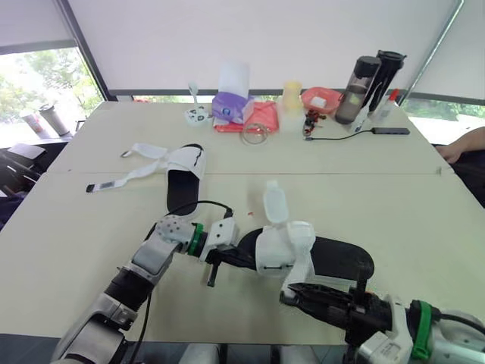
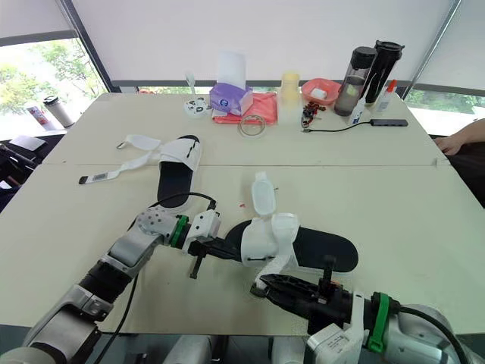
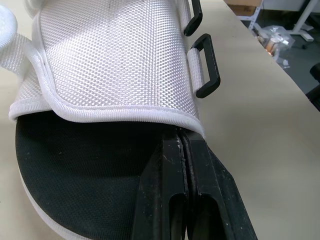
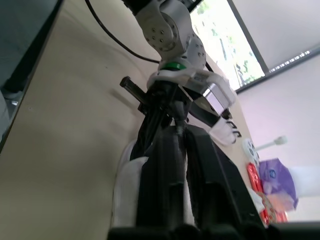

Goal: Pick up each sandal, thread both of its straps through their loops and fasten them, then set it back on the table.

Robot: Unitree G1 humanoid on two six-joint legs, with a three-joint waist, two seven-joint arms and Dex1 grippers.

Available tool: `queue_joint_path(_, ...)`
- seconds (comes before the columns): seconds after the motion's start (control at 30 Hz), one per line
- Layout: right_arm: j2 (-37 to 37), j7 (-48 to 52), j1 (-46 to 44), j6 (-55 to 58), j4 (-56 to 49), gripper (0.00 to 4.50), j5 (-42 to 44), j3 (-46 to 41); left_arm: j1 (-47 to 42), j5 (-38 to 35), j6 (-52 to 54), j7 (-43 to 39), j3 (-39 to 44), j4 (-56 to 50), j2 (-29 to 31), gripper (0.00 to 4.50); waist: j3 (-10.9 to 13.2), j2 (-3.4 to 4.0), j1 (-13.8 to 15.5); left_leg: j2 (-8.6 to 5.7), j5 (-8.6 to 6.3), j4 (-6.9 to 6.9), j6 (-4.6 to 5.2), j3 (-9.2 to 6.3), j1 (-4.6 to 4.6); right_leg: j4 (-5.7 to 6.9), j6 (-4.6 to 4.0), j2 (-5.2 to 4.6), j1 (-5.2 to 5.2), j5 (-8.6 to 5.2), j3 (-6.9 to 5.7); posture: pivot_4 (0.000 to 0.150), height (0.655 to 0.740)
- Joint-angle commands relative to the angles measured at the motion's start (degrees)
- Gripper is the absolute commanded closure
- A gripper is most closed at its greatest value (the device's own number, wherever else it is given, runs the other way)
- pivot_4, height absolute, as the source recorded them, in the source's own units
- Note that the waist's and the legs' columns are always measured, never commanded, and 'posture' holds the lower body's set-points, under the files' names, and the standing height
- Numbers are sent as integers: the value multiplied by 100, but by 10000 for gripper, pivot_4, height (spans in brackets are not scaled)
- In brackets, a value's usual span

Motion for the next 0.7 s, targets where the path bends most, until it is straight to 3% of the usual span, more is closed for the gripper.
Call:
queue_joint_path(0.03,98,126,67,-159,-249,20425,-5,-41,63,257,23,-9,-158,155,28,45000,0,-1,5,0,-1,0,-1,0,8,-2,-2,-1,9,-1,0,1500,7400)
queue_joint_path(0.17,354,96,702,-585,344,1306,98,-623,28,277,-18,16,-176,244,-27,45000,0,-3,51,0,-2,-3,-1,-2,10,-4,0,-3,11,-3,1,1500,7400)
queue_joint_path(0.23,533,19,1076,-931,924,1306,-122,-1021,-8,278,-26,42,-169,297,-78,45000,0,-6,107,0,-3,-4,0,-1,9,-8,2,-3,11,-4,1,1500,7400)
queue_joint_path(0.3,818,-48,1289,-58,1068,1306,387,-1306,-31,272,-43,40,-152,339,-101,45000,0,-7,128,-2,-2,-3,1,1,10,-9,2,-3,13,-3,0,1500,7400)
queue_joint_path(0.37,900,-187,1252,1984,650,1306,1767,-1438,-34,256,-63,38,-122,372,-110,45000,-3,0,116,0,-3,-3,0,-1,10,-8,-2,-2,12,-3,2,1500,7400)
queue_joint_path(0.43,409,-924,1126,3876,62,1306,4528,-1526,-34,208,-19,59,-79,377,-139,45000,-14,20,98,4,-3,-3,0,-1,12,-2,-7,-2,10,-2,12,1500,7400)
queue_joint_path(0.47,22,-1274,1039,4339,-130,1306,6038,-1575,-35,192,1,67,-64,378,-153,45000,-18,27,86,5,-3,-3,0,-1,12,-1,-8,-2,11,-3,18,1500,7400)
queue_joint_path(0.57,-842,-1890,709,5058,-259,1306,9069,-1754,-68,199,11,70,-52,404,-174,45000,-21,28,90,18,-3,-1,2,27,10,-3,-13,-9,13,-5,17,1500,7400)
queue_joint_path(0.63,-1189,-2156,476,5365,-158,1306,10284,-1755,-80,216,0,70,-53,414,-180,45000,-21,27,129,28,-5,-1,6,48,4,-11,-16,-11,13,-7,13,1500,7400)
queue_joint_path(0.7,-1488,-2194,160,5781,86,1306,10852,-1524,-98,225,6,81,-48,392,-179,45000,-23,23,131,44,-6,-1,13,53,-28,-44,-16,-9,6,-3,-6,1500,7400)
